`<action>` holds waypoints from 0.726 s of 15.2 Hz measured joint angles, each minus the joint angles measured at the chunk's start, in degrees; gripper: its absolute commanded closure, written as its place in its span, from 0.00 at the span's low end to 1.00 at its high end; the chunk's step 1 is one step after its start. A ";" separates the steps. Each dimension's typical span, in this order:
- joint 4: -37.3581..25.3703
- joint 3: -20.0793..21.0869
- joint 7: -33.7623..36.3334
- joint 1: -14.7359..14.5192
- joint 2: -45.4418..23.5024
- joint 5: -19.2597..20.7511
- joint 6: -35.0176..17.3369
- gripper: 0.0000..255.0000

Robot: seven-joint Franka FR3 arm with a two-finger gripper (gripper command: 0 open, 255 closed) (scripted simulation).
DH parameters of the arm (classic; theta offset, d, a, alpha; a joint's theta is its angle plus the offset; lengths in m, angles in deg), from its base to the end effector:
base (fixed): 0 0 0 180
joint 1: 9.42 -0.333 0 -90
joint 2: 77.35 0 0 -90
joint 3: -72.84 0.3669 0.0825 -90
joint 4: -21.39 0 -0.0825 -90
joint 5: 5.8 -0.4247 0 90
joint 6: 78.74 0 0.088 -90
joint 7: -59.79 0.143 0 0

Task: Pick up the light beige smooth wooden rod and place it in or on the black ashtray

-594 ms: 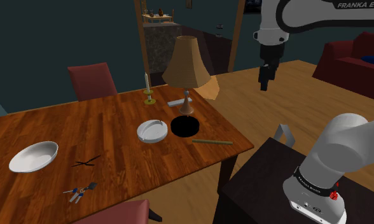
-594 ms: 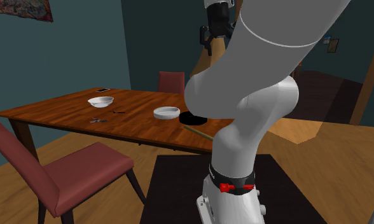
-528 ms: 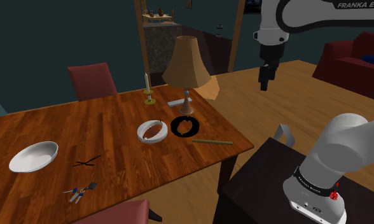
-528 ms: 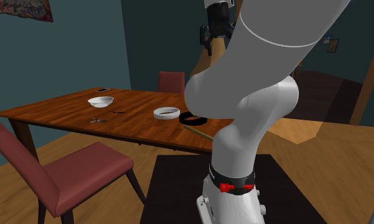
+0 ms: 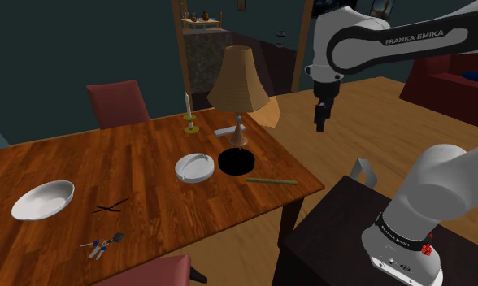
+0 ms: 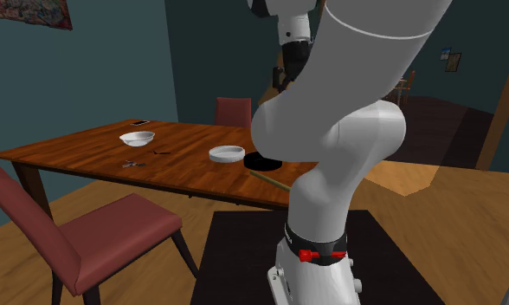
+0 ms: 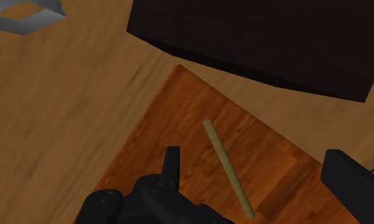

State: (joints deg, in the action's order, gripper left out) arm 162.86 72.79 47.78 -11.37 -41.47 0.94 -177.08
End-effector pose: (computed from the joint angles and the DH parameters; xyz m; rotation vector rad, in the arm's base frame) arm 0.3529 -0.0034 0.4918 3.0045 0.4042 -0.2066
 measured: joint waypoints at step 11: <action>3.55 -3.80 -10.59 -2.56 -19.19 -1.19 -22.46 0.00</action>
State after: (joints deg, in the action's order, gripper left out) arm 166.41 68.99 37.19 -13.94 -60.66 -0.25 -199.55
